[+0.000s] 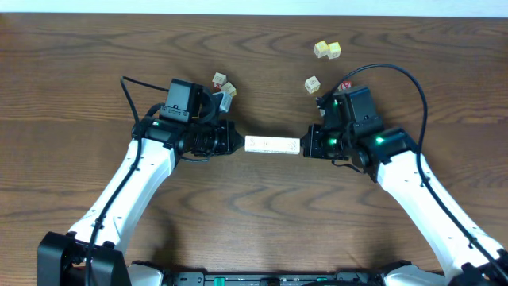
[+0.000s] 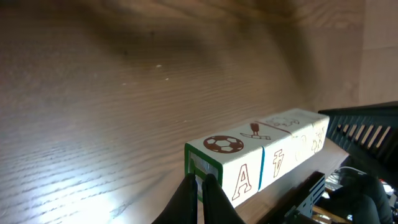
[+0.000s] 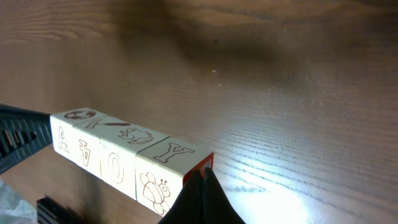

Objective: Lift 4 blocks

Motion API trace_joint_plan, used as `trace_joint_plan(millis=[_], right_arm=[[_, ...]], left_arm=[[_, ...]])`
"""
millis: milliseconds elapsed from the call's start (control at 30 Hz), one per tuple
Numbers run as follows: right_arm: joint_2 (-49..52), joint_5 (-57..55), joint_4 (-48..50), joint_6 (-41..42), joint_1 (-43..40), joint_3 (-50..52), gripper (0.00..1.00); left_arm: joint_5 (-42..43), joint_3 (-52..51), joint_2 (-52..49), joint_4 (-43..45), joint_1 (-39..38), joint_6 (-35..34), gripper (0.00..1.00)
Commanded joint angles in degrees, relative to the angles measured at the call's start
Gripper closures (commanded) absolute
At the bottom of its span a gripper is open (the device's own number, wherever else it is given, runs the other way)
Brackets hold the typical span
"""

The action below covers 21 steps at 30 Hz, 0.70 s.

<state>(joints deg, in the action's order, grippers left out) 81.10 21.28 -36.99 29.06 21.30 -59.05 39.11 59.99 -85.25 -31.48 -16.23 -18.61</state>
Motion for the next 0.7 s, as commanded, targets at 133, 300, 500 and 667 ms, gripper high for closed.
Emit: trace_joint_plan(millis=[133, 300, 500, 667], right_arm=[[-0.63, 4.63, -0.07, 1.64, 2.05, -0.22, 0.99], [-0.63, 4.63, 0.39, 1.77, 2.05, -0.22, 0.99], [-0.63, 4.66, 1.27, 1.77, 2.05, -0.22, 0.99], [-0.63, 4.68, 2.08, 2.23, 2.05, -0.22, 0.99]], left_arm=[[5.25, 2.25, 0.61, 1.33, -1.75, -1.68, 0.93], [5.25, 2.25, 0.61, 1.31, -1.75, -1.68, 0.93], [5.22, 2.25, 0.61, 1.2, -1.75, -1.68, 0.93], [5.25, 2.23, 0.61, 0.92, -1.77, -1.68, 0.93]])
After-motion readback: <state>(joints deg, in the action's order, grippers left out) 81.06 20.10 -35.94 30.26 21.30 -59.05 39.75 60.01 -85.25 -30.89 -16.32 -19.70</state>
